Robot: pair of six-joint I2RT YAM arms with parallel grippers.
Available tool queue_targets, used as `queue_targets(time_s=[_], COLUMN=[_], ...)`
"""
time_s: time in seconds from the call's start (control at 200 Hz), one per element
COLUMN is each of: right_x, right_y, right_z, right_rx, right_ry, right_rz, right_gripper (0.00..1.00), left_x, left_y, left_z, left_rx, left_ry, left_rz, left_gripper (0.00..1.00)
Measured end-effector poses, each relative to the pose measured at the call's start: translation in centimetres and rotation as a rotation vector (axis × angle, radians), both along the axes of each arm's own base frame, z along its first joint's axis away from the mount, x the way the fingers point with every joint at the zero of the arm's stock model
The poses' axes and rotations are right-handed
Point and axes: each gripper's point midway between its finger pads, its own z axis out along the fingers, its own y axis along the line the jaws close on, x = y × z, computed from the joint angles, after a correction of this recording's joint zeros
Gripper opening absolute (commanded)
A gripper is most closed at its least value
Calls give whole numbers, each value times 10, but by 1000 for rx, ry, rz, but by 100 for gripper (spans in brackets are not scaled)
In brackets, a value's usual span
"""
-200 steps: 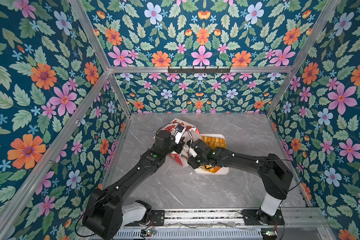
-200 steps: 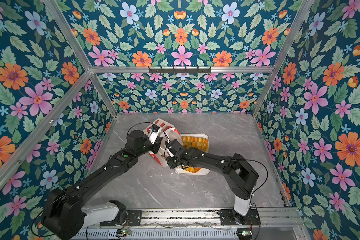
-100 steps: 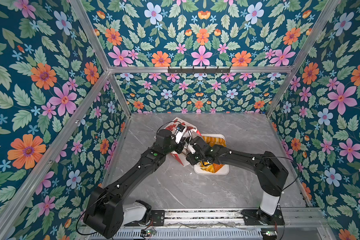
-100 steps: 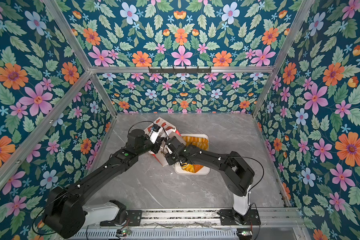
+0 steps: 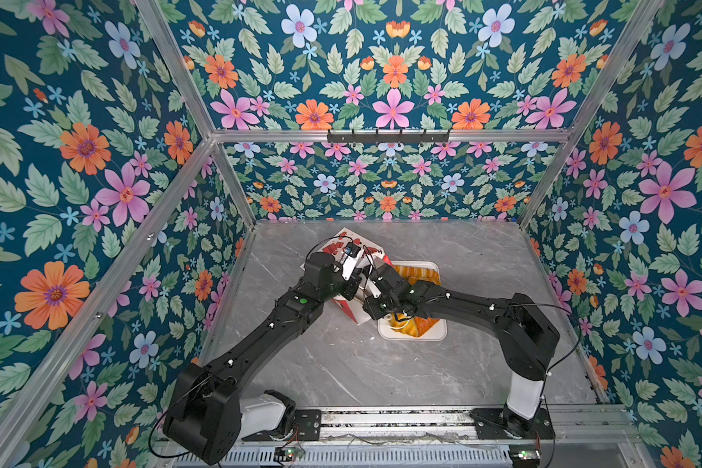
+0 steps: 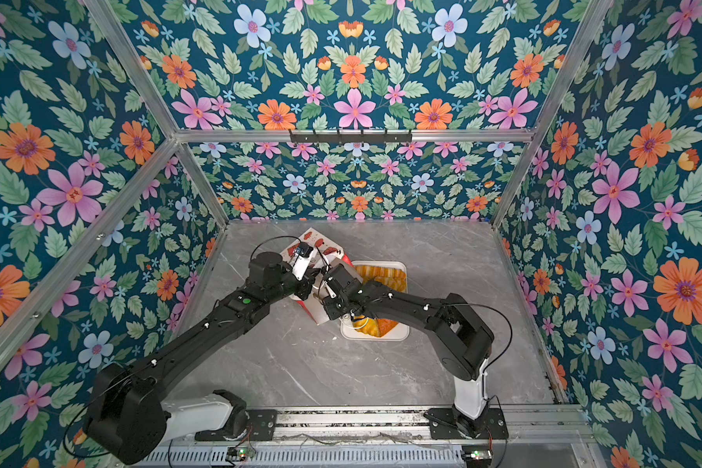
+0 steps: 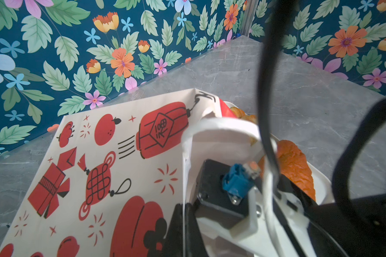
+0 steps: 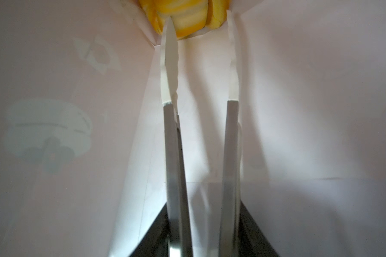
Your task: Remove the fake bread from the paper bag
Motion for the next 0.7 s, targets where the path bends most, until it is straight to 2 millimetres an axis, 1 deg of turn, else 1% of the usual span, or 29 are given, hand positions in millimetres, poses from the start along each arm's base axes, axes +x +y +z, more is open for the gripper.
queue_targets(time_s=[0.105, 0.34, 0.7], right_x=[4, 9, 6], right_y=[-1, 5, 11], right_z=[0, -6, -10], right_rx=[1, 27, 85], right_ry=[-5, 17, 36], right_rz=[-8, 4, 36], right_gripper=[46, 47, 30], left_x=[0, 0, -2], left_y=[0, 1, 2], left_z=[0, 2, 0], left_rx=[-3, -12, -10], left_ry=[3, 4, 8], left_rz=[1, 7, 8], left_gripper=[0, 0, 0])
